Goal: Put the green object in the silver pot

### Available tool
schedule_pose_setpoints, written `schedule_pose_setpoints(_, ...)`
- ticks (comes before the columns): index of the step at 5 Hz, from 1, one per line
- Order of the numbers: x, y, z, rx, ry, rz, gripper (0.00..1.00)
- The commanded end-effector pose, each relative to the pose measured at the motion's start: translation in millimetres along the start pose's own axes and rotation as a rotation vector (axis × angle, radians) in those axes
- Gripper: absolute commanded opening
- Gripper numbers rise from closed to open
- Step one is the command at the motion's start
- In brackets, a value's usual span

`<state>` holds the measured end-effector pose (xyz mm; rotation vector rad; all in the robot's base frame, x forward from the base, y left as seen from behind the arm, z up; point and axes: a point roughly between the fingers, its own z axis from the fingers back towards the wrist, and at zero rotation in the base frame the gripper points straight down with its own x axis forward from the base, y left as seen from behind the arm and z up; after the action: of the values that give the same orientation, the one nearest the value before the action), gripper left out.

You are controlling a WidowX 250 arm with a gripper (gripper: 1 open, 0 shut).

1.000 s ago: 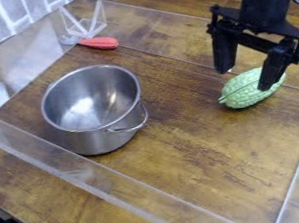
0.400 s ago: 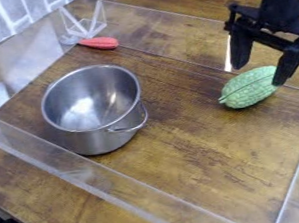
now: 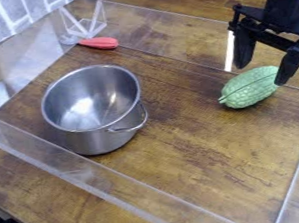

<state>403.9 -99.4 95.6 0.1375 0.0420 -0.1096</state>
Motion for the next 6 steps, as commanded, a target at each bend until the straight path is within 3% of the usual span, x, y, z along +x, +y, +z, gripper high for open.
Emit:
schedule_pose_setpoints(1, 7.3, 2, 21.8, 0.001, -0.065, 0.020, 1.00)
schedule_pose_setpoints(6, 8.5, 22, 18.5, 0.018, -0.035, 0.096, 1.00)
